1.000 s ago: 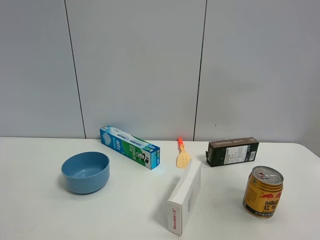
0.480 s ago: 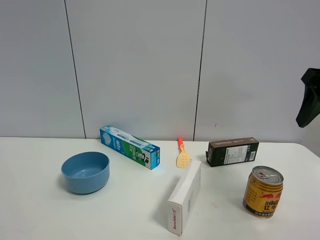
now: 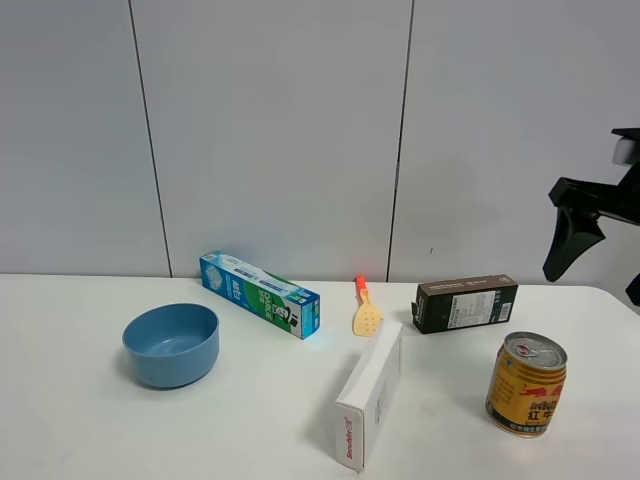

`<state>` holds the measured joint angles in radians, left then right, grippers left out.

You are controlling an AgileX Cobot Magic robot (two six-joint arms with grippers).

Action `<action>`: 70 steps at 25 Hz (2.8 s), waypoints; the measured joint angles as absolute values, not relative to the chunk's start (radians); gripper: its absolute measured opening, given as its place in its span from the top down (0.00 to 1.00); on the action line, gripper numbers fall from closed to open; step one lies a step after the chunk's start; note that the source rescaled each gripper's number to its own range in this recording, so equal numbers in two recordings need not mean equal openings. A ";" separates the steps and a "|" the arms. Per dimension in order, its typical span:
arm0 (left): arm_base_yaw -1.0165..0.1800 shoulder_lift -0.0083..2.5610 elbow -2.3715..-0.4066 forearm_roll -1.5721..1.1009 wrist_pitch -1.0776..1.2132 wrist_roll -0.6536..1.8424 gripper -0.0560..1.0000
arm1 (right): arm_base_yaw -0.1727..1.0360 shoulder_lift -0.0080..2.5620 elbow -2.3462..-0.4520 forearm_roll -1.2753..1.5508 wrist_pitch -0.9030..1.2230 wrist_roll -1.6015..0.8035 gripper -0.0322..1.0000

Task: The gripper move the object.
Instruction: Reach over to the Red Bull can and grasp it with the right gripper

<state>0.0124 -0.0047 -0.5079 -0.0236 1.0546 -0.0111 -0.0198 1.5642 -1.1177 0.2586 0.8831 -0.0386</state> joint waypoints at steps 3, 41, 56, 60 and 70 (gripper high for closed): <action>0.012 -0.005 -0.508 -0.024 1.055 -0.011 0.00 | -0.020 1.597 -1.148 0.259 0.914 -0.039 0.61; 0.012 -0.005 -0.508 -0.025 1.055 -0.011 0.00 | 0.194 1.879 -1.380 0.016 1.115 0.085 0.61; 0.012 -0.005 -0.508 -0.025 1.055 -0.011 0.00 | 0.194 1.922 -1.381 0.038 1.109 0.067 0.15; 0.012 -0.005 -0.508 -0.025 1.055 -0.011 0.00 | 0.194 1.922 -1.381 0.066 1.112 0.067 0.13; 0.012 -0.005 -0.508 -0.025 1.055 -0.011 0.00 | 0.194 1.932 -1.381 0.067 1.102 0.068 0.13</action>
